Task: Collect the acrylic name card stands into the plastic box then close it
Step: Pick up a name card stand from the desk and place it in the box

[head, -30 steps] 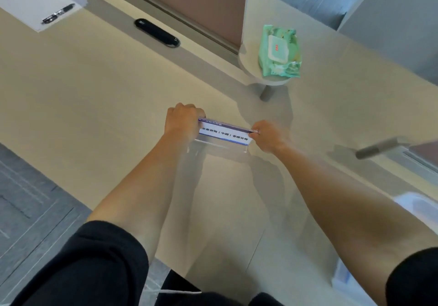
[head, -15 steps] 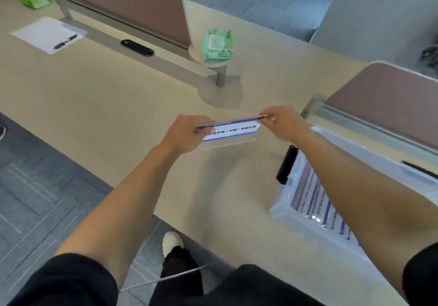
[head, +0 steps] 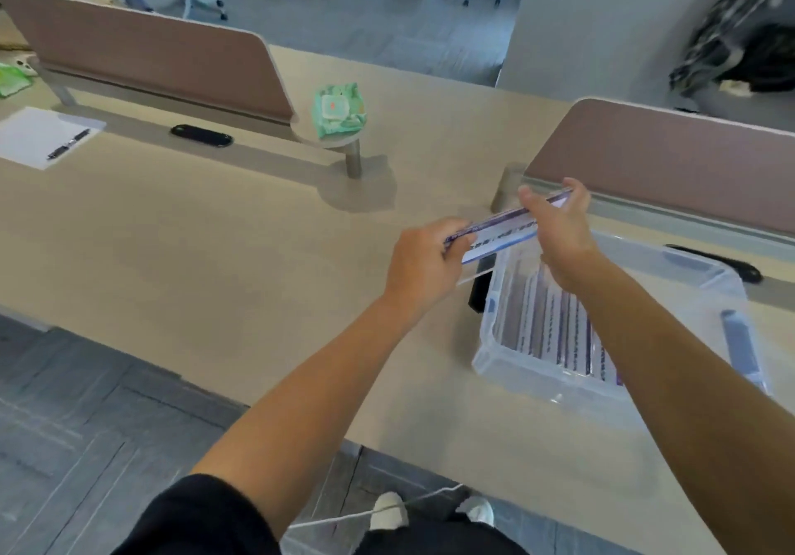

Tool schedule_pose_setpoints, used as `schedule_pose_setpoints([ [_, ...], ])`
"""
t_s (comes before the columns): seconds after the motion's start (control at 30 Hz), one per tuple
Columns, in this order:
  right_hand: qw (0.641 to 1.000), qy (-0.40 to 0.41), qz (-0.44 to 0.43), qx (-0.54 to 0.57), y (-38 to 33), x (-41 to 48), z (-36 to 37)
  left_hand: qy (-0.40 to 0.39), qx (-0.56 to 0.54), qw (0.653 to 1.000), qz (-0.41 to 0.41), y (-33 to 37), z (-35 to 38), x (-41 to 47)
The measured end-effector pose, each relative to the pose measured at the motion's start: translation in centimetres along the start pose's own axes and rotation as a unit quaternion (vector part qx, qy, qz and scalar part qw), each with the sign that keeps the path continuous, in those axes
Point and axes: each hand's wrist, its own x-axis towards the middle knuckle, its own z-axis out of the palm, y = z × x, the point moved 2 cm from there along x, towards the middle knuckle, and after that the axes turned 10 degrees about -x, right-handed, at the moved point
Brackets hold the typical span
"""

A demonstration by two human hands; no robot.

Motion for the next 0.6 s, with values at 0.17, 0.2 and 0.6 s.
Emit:
schedule_pose_setpoints([
  [0.17, 0.996, 0.004, 0.068, 0.06, 1.8, -1.6, -3.6, -0.05, -0.025, 0.998, 0.003, 2.3, 3.0, -0.2],
  [0.2, 0.995, 0.004, 0.072, 0.067, 2.0, -2.2, -4.4, -0.058, -0.03, 0.998, 0.005, 2.9, 3.9, -0.3],
  [0.6, 0.979, 0.053, 0.107, 0.164, 6.9, 0.1, -17.8, -0.271, -0.133, 0.953, 0.037, 9.3, 14.9, -1.8],
])
